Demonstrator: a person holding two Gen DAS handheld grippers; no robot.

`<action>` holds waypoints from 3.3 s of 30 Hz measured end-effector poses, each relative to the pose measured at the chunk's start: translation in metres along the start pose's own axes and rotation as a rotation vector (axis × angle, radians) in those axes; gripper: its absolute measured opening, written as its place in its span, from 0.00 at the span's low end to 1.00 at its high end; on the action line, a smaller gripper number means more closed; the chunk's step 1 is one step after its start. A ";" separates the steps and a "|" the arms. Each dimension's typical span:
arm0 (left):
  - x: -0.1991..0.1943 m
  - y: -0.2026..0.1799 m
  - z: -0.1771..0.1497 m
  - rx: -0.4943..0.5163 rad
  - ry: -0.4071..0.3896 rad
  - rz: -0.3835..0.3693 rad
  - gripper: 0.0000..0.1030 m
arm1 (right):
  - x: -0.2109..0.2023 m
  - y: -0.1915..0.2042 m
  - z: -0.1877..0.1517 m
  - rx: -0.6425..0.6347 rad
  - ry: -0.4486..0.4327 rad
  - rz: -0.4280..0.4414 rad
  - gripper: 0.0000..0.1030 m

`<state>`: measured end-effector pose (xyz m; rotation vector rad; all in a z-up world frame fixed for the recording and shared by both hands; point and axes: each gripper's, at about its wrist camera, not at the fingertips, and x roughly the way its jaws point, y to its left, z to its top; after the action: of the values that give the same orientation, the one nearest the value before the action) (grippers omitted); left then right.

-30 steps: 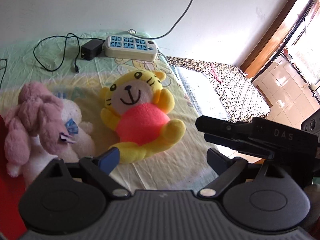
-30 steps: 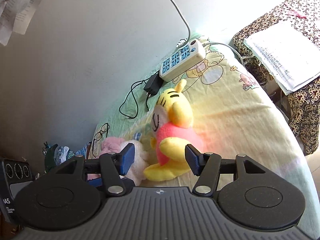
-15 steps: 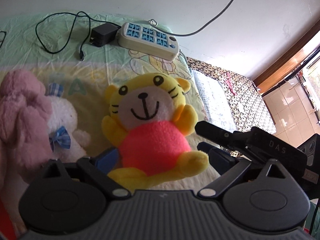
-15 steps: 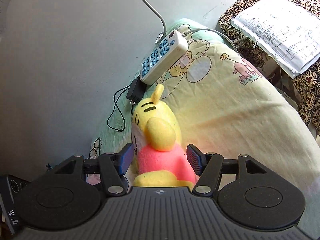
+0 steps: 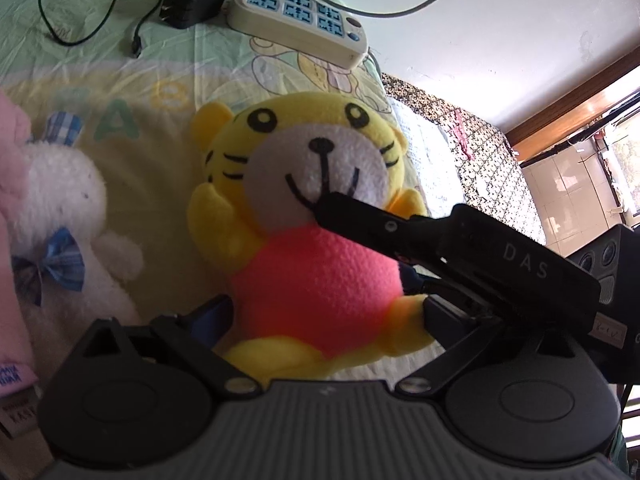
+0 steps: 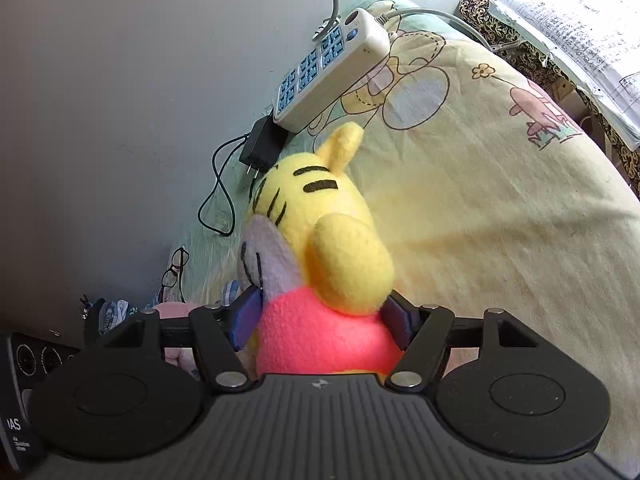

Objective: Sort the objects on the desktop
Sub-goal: 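Close the right gripper on the yellow tiger plush's pink body, then lift the yellow tiger plush with the right gripper and carry it to the red box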

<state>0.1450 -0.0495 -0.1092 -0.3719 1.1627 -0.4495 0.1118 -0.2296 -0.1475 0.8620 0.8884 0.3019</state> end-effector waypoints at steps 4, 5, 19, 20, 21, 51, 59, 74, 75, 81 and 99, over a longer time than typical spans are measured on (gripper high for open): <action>0.009 0.001 -0.002 -0.012 0.011 -0.021 1.00 | 0.006 -0.008 0.001 0.046 0.022 0.031 0.65; 0.010 -0.001 -0.002 -0.006 0.011 -0.023 1.00 | 0.006 -0.008 0.001 0.046 0.023 0.033 0.64; -0.020 -0.033 -0.049 0.168 0.053 -0.052 0.96 | -0.048 -0.002 -0.029 0.065 0.068 0.051 0.56; -0.026 -0.037 -0.057 0.193 0.054 -0.050 0.96 | -0.053 -0.001 -0.034 0.059 0.070 0.052 0.56; -0.030 -0.040 -0.064 0.215 0.054 -0.048 0.95 | -0.058 0.001 -0.039 0.055 0.072 0.053 0.56; -0.244 0.052 -0.218 0.581 -0.016 -0.127 0.95 | -0.096 0.148 -0.242 -0.049 -0.036 0.113 0.56; -0.303 0.104 -0.235 0.603 -0.074 -0.126 0.95 | -0.085 0.200 -0.299 -0.102 -0.078 0.154 0.56; -0.387 0.159 -0.187 0.562 -0.356 -0.072 0.95 | -0.052 0.315 -0.290 -0.325 -0.171 0.237 0.57; -0.387 0.160 -0.179 0.563 -0.370 -0.073 0.95 | -0.050 0.319 -0.285 -0.331 -0.183 0.237 0.57; -0.376 0.165 -0.135 0.557 -0.388 -0.112 0.95 | -0.036 0.335 -0.253 -0.362 -0.234 0.175 0.56; -0.287 0.204 -0.104 0.481 -0.176 -0.115 0.99 | 0.046 0.329 -0.244 -0.624 -0.053 -0.337 0.54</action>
<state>-0.0159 0.2685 -0.0218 -0.0566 0.8314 -0.7618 -0.0147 0.1348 -0.0030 0.1383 0.8065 0.2385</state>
